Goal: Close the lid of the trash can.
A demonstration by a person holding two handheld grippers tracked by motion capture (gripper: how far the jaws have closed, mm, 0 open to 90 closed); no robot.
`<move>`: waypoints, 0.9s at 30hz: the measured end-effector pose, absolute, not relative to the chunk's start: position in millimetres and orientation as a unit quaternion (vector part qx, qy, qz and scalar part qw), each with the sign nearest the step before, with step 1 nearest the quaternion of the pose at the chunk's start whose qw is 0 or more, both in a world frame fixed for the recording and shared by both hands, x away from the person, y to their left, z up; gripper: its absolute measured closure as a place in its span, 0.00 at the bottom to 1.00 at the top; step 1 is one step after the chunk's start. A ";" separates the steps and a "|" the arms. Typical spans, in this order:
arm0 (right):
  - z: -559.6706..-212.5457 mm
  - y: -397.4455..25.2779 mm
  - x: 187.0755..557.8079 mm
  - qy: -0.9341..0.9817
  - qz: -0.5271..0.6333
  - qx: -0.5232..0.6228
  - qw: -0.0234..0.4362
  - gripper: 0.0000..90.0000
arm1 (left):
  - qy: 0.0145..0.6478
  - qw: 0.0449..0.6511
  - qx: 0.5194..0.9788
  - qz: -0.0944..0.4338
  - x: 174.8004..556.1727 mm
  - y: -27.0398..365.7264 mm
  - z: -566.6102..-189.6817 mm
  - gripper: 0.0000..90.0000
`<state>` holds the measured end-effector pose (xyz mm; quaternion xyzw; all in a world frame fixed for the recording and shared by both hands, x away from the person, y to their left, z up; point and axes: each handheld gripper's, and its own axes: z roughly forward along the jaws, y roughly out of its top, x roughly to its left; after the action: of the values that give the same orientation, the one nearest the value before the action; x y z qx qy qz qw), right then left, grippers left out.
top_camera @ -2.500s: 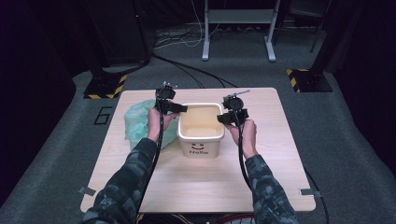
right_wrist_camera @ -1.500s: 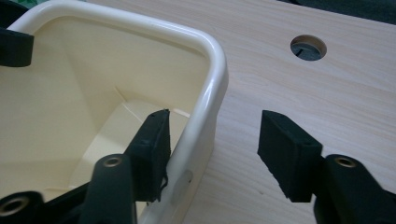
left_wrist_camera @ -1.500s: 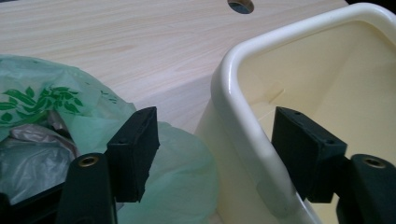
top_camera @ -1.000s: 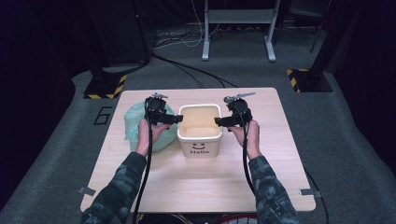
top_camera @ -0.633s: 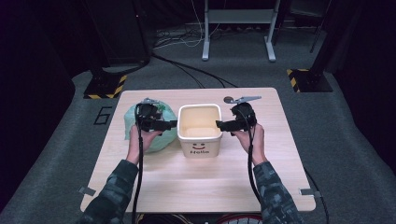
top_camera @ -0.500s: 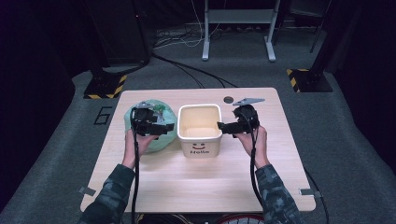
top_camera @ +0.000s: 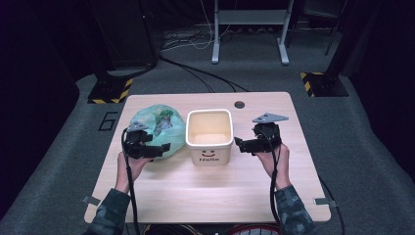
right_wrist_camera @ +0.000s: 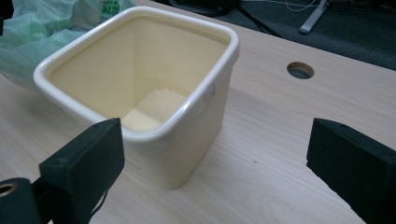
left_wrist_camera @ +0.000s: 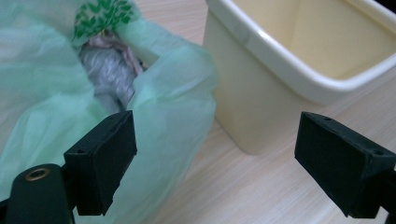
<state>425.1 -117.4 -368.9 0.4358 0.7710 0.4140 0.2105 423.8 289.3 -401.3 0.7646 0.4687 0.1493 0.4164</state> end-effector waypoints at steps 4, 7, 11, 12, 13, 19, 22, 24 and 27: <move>-375.9 -126.8 416.6 0.769 0.412 0.439 0.217 0.03 | 0.476 0.418 0.759 0.150 415.6 299.5 -410.4 0.13; -380.4 -132.2 412.8 0.767 0.411 0.442 0.218 0.03 | 0.486 0.409 0.757 0.154 408.4 308.1 -418.8 0.13; -391.2 -143.1 406.2 0.763 0.408 0.451 0.220 0.03 | 0.497 0.399 0.753 0.164 399.3 317.8 -427.6 0.12; -397.3 -149.1 402.8 0.760 0.404 0.458 0.221 0.03 | 0.496 0.396 0.753 0.173 394.3 321.1 -431.3 0.11; -401.0 -152.7 401.5 0.759 0.404 0.460 0.222 0.03 | 0.494 0.393 0.755 0.179 391.8 322.7 -433.2 0.11; -424.2 -170.8 393.0 0.744 0.401 0.478 0.241 0.01 | 0.463 0.392 0.770 0.198 378.7 328.1 -448.3 0.09; -443.1 -181.4 389.3 0.738 0.384 0.496 0.249 0.01 | 0.462 0.388 0.771 0.203 372.3 332.4 -460.9 0.08; -457.5 -188.6 388.1 0.737 0.372 0.506 0.251 0.01 | 0.463 0.384 0.773 0.201 369.2 335.2 -470.6 0.07; -479.3 -198.7 387.6 0.733 0.361 0.524 0.240 0.01 | 0.472 0.375 0.772 0.199 366.1 337.9 -487.3 0.07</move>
<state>387.6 -198.7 -479.3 0.5244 0.7327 0.3612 0.2401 366.1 337.9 -487.3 0.7723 0.4723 0.1989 0.3753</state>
